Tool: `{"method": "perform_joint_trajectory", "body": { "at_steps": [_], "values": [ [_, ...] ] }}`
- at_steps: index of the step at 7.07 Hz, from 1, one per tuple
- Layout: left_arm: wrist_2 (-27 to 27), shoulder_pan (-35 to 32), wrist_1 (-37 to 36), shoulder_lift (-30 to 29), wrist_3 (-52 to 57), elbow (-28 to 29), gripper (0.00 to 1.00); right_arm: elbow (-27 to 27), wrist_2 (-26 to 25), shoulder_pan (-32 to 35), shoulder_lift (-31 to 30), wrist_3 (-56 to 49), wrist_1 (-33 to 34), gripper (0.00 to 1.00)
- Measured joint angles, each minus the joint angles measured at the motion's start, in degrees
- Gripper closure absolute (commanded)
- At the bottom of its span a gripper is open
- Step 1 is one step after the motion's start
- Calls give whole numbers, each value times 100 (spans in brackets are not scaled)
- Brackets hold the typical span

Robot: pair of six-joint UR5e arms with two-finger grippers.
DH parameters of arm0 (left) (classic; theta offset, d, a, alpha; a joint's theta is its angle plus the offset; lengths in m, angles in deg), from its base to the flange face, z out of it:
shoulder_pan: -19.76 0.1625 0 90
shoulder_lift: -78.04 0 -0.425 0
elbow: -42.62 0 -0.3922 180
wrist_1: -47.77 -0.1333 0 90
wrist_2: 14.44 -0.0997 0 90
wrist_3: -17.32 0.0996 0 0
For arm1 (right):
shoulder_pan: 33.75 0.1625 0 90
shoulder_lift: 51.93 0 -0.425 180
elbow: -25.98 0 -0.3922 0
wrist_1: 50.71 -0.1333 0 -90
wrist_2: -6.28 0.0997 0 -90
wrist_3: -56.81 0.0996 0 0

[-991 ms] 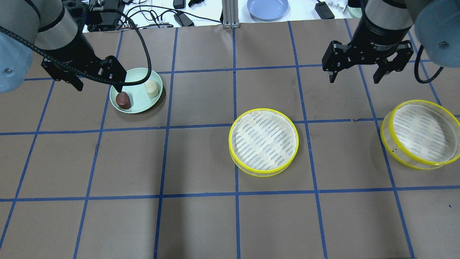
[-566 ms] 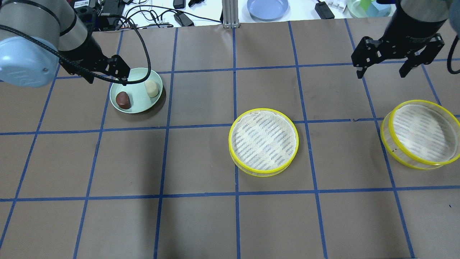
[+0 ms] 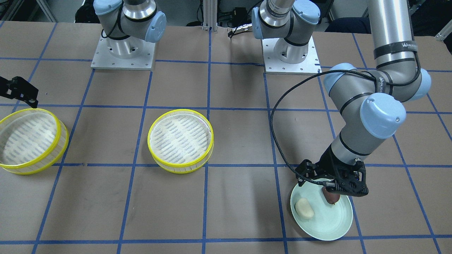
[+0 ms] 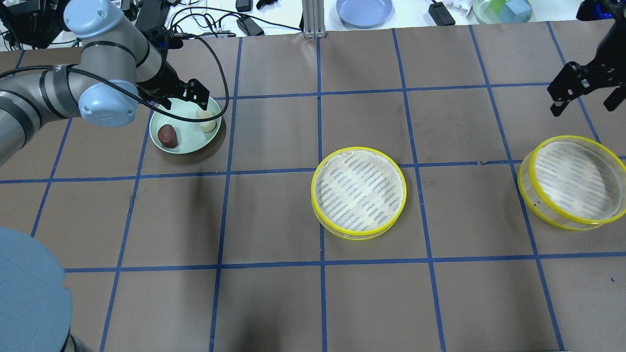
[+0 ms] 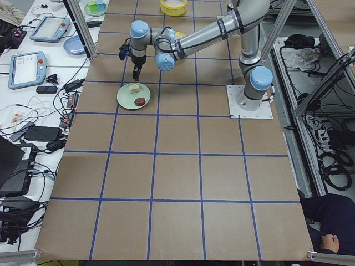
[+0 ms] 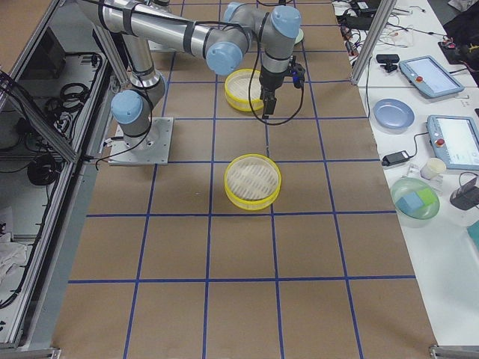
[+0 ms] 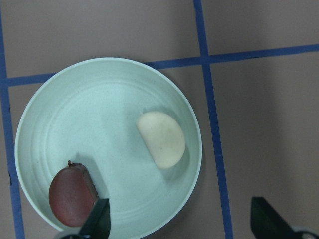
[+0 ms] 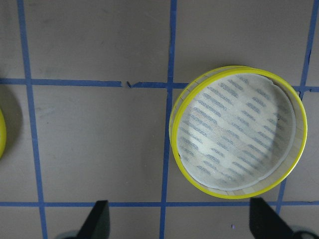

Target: Stack buns with steamer

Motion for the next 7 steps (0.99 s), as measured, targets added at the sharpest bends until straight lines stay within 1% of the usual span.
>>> {"method": "perform_joint_trajectory", "body": {
  "at_steps": [2, 3, 4, 5, 6, 7],
  "values": [
    [21, 5, -383, -470, -434, 97, 15, -20, -83, -257, 188, -423, 80, 1],
    [26, 6, -465, -678, -598, 215, 26, -82, -61, -539, 314, -677, 184, 1],
    [28, 6, -498, -841, -673, 312, 38, -227, -77, -818, 461, -908, 436, 5],
    [29, 6, -513, -930, -703, 357, 58, -416, -152, -1030, 655, -1248, 940, 9],
    [26, 6, -518, -978, -711, 375, 86, -598, -219, -1270, 940, -1706, 1560, 19],
    [16, 6, -521, -1009, -703, 381, 100, -722, -222, -1545, 1310, -2150, 2178, 36]
  ]
}}
